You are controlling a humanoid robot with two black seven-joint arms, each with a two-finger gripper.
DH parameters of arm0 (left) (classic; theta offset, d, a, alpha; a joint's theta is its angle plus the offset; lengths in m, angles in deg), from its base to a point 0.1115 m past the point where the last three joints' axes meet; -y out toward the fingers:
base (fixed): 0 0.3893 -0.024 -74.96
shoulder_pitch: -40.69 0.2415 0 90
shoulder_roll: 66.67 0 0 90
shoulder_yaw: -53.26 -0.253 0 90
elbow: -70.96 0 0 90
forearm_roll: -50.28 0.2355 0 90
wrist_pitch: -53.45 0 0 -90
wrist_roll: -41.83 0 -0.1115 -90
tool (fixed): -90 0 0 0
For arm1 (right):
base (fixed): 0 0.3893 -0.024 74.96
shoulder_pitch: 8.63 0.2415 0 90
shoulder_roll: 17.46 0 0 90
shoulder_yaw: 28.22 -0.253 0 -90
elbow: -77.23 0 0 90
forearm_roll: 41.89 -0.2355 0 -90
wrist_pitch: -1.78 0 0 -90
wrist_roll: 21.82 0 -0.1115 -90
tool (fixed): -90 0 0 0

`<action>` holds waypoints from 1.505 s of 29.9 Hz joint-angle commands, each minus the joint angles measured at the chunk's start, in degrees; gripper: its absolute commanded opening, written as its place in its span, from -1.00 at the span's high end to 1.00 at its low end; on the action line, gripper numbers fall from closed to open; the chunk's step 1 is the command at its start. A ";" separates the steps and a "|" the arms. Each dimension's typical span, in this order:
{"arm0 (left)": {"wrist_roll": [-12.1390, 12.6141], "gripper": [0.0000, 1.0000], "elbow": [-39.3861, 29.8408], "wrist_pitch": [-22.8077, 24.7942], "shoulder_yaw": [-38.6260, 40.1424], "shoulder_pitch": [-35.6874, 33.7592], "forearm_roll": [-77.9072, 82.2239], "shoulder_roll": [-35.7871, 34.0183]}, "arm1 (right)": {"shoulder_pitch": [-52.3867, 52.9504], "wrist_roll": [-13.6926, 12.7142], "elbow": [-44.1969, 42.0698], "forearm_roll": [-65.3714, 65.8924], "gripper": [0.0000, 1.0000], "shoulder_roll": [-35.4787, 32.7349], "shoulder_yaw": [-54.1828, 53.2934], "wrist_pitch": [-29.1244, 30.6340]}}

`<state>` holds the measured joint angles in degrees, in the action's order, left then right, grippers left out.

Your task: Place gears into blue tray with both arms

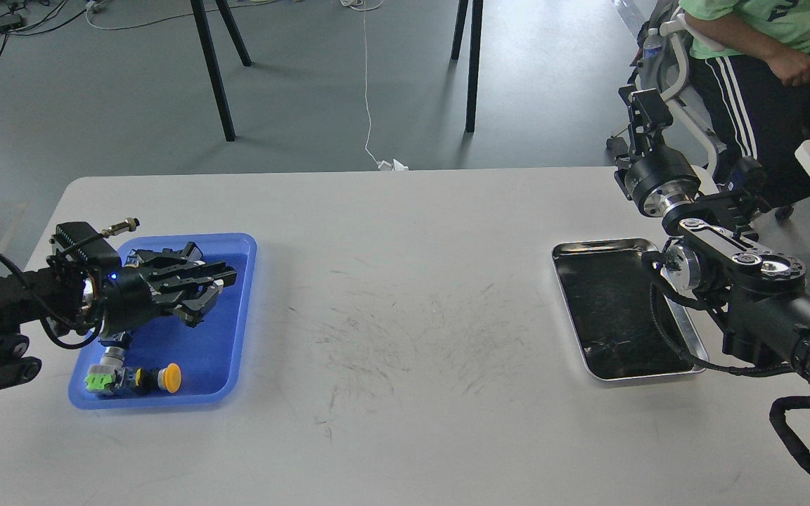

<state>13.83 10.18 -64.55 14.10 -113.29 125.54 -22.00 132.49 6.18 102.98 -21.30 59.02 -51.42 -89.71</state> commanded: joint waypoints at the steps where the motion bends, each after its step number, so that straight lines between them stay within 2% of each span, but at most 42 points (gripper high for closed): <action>1: 0.00 0.77 -1.62 0.00 -0.83 0.08 0.68 -2.83 | 0.03 0.00 -0.01 0.06 -0.92 0.25 0.00 0.00; 7: 0.00 0.74 -5.41 0.00 -1.01 0.60 3.41 -6.97 | 0.12 0.00 -0.01 0.15 -0.92 0.34 1.75 0.00; 17: 0.00 0.69 -4.88 0.00 -0.30 4.64 3.32 -6.27 | 0.20 0.00 -0.01 0.15 -0.92 0.25 2.37 0.00; 26: 0.00 0.59 -4.00 0.00 -0.30 5.17 3.32 -6.18 | 0.20 0.00 0.08 0.15 -0.92 0.43 2.37 0.00; 29: 0.00 0.45 -3.74 0.00 -0.30 5.26 2.97 -6.18 | 0.20 0.00 0.08 0.15 -0.92 0.43 2.37 0.00; 31: 0.00 0.11 -3.74 0.00 -0.30 5.17 2.79 -6.18 | 0.20 0.00 0.08 0.15 -0.92 0.52 2.46 -0.09; 32: 0.00 0.07 -3.74 0.00 -0.39 5.26 2.79 -6.18 | 0.20 0.00 0.08 0.15 -0.92 0.52 2.46 -0.09; 38: 0.00 0.04 -3.83 0.00 -0.30 5.61 2.70 -6.27 | 0.20 0.00 0.17 0.15 -0.92 0.52 2.46 -0.18; 45: 0.00 -0.09 -4.18 0.00 2.32 5.61 -1.15 -6.97 | 0.47 0.00 0.61 0.06 -0.92 0.52 2.46 -0.18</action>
<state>13.83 6.33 -64.55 14.52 -107.48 127.09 -28.70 132.85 6.18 103.43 -21.17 59.53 -48.95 -89.89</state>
